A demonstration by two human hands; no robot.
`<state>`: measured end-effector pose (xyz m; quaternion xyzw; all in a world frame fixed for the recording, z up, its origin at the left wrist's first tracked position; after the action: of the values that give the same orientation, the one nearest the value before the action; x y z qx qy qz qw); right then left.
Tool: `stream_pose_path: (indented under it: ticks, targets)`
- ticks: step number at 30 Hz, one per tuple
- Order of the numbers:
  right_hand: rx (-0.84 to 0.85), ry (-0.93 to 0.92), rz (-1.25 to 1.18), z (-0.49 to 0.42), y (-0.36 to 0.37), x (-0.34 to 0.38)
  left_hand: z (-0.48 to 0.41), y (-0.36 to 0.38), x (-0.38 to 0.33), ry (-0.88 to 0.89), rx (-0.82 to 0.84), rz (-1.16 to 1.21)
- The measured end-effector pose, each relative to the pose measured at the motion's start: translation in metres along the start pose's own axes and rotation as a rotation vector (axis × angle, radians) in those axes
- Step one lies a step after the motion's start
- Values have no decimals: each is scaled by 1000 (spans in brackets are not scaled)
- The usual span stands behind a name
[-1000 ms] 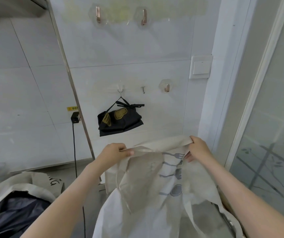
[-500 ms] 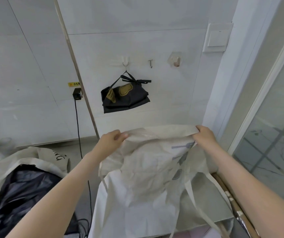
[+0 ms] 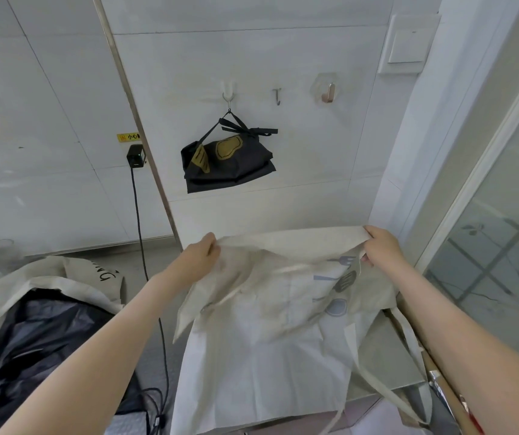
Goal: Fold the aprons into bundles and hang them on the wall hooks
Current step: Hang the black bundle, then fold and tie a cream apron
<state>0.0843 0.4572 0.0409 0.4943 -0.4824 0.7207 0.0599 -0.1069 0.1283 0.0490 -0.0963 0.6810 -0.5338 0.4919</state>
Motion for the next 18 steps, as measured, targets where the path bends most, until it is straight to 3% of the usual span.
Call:
stream_pose_path:
  ticks: [5, 7, 9, 12, 15, 18]
  targets:
    - [15, 20, 58, 7, 7, -6, 8, -38, -7, 76, -351, 36]
    - [9, 43, 68, 7, 10, -10, 7, -41, -3, 48, -320, 72]
    - [16, 99, 11, 7, 11, -17, 3, -28, 6, -23, -122, 36]
    - [31, 91, -105, 4, 16, -22, 7, 2, 22, -68, 196, -306]
    - [80, -2, -64, 8, 23, -15, 4, -4, 36, -78, 125, -510]
    - [83, -26, -107, 17, 25, -12, 0, -26, 47, -84, -107, -340]
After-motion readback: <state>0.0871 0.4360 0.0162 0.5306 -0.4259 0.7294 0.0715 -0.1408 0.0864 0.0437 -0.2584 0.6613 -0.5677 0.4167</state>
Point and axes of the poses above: each hand's wrist, its own z-axis away from the middle knuckle, its own y-axis out of the palm, x = y × z, the point moved 10 cm from there along -z, towards the middle knuckle
